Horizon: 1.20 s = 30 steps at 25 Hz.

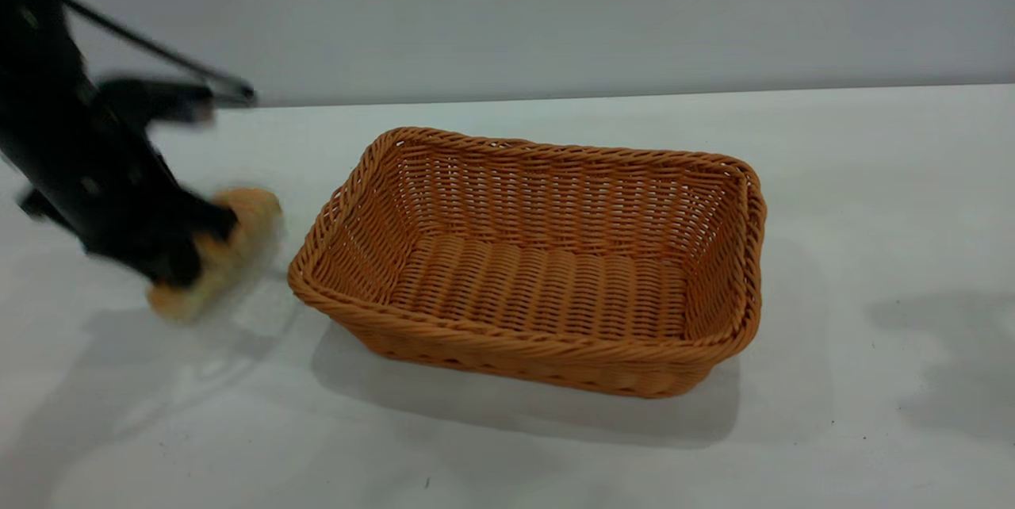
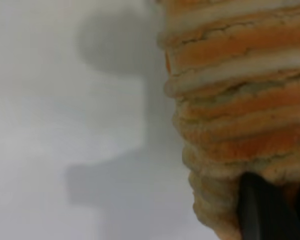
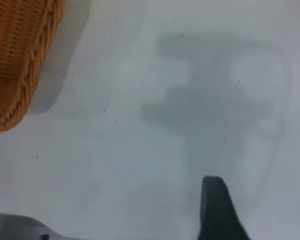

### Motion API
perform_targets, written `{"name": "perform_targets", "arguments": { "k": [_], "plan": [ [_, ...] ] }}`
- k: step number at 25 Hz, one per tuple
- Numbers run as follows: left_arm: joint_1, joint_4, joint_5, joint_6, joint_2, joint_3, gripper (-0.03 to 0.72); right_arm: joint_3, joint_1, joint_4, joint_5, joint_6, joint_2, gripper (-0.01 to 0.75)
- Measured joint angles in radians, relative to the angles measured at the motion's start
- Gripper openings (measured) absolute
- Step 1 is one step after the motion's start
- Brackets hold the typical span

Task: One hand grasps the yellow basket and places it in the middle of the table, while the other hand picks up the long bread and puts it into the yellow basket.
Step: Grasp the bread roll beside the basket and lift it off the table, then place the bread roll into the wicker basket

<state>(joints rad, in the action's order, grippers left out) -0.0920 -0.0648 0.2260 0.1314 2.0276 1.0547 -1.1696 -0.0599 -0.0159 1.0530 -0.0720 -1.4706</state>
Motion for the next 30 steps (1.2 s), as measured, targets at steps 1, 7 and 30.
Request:
{"name": "perform_targets", "arguments": {
  "k": [1,7,30],
  "plan": [
    [0.003,0.000,-0.001,-0.008,-0.052,0.000,0.071,0.000,0.000,-0.001,0.000,0.000,0.000,0.469],
    [-0.087,-0.014,0.000,-0.013,-0.270,0.000,0.071,0.000,0.000,-0.007,-0.003,0.000,0.000,0.469],
    [-0.362,0.029,0.247,0.021,-0.241,0.102,0.557,0.000,0.000,-0.007,0.025,-0.001,0.006,0.469]
  ]
}}
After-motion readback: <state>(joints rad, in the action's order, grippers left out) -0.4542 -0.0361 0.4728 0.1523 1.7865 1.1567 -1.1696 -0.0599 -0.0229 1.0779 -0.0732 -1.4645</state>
